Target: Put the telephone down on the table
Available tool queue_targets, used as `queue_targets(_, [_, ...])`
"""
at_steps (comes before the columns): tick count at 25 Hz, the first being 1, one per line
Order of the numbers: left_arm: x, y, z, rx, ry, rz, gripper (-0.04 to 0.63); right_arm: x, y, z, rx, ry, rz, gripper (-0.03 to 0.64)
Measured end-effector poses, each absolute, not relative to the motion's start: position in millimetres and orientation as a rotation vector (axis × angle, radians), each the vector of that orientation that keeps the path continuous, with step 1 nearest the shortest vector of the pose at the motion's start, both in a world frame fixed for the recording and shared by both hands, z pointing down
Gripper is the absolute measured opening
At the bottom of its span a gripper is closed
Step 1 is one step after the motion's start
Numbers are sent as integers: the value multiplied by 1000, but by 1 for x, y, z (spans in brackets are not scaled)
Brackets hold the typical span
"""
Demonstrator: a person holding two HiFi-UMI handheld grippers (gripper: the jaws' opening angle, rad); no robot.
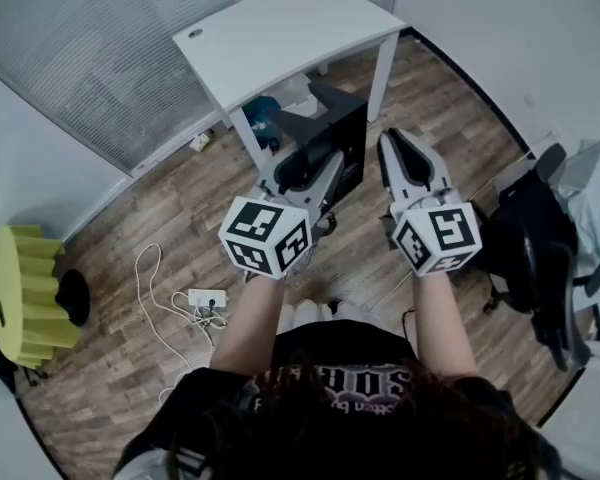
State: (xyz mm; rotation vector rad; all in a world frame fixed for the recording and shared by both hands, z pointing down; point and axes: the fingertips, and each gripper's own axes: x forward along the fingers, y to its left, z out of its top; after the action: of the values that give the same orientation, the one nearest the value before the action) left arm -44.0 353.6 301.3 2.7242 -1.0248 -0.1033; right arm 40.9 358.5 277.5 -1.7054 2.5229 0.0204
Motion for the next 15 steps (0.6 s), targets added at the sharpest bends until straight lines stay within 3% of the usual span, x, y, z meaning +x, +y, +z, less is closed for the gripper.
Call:
queue_targets(2, [-40,350,302,2729,-1020,-97,168,40,354,278,-1628,2551,-9,143])
queue_targets(4, [-37,348,303,2735,-1009,-96,168,39,349,280,-1569,2584,-27,178])
queue_targets(9, [-32,341,305,2739,-983,-97,167,36,338,283,-1485,2664,-35,228])
queue_targets(15, [-31,329,307,2733,-990,-97,167,39,324,284,-1443,2683,-33,236])
